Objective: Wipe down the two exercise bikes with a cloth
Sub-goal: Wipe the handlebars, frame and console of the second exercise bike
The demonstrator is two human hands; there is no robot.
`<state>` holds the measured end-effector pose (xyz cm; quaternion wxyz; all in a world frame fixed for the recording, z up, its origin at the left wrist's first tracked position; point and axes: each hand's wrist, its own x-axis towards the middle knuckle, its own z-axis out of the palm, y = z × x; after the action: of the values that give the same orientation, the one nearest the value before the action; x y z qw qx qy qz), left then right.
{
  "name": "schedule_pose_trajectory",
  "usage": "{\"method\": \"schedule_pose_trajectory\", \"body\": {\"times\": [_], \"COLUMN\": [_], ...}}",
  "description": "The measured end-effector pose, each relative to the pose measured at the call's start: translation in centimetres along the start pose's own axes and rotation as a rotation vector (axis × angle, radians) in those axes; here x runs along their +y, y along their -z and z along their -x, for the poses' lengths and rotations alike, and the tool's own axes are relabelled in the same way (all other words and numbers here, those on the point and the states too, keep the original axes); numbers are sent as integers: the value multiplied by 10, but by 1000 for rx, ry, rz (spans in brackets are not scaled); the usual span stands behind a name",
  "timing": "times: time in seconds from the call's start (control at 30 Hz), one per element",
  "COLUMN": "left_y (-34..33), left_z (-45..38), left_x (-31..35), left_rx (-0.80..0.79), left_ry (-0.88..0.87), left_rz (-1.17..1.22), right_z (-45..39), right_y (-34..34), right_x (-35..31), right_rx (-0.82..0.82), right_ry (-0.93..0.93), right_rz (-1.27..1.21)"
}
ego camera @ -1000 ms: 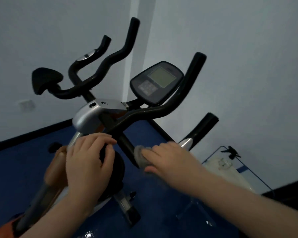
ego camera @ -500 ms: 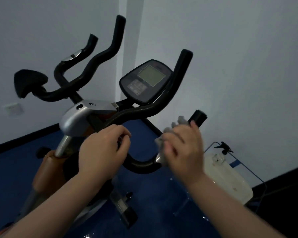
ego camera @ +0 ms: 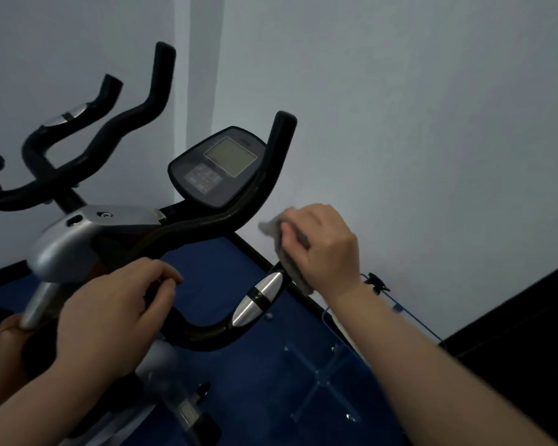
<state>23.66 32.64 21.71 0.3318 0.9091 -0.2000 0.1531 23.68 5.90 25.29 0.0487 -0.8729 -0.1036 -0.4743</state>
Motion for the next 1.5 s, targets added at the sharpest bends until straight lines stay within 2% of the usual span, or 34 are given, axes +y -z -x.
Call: {"method": "schedule_pose_trajectory", "body": {"times": [0.07,0.1,0.17,0.23,0.33,0.37,0.5,0.67,0.8,0.87,0.93,1.03,1.07,1.13,1.23,1.33,1.4,1.5], "left_y": [0,1,1,1,0,0,1,1,-1,-1,-2,-4,-3,-2,-3,4,7,4], "left_z": [0,0,0,0,-1,-2,2,-3,1,0,-2,1,3,5,7,16,31,46], "left_x": [2,3,3,3,4,5,4,4,2,2,1,-3,-4,-5,-5,-7,-18,-34], "left_rx": [3,5,7,2,15,19,19,19,25,38,59,115,136,182,245,278,297,382], "left_ry": [19,29,40,47,32,22,37,1,20,-20,-41,-36,-35,-56,-85,-98,-53,241], "left_rz": [-4,-8,-15,-10,-23,-33,-39,-49,-15,-29,-37,31,70,143,204,89,-40,32], "right_z": [8,9,8,-2,-24,-21,10,-7,46,51,45,54,65,89,98,79,70,42], "right_y": [-11,-16,-23,-19,-6,-5,-9,-11,-23,-23,-22,-21,-19,-12,2,18,27,10], "right_x": [-29,-45,-68,-62,-29,-28,-60,-49,-110,-121,-110,-106,-112,-127,-131,-108,-103,-136], "right_rx": [199,295,372,315,78,61,291,357,426,404,406,267,173,-63,-384,-585,-698,-921], "right_ry": [-515,-713,-937,-955,-865,-861,-962,-1241,-1433,-1355,-1159,-960,-870,-545,-146,148,204,73], "right_rz": [-243,-368,-473,-417,-421,-421,-512,-693,-775,-779,-661,-489,-415,-220,-113,-26,56,145]}}
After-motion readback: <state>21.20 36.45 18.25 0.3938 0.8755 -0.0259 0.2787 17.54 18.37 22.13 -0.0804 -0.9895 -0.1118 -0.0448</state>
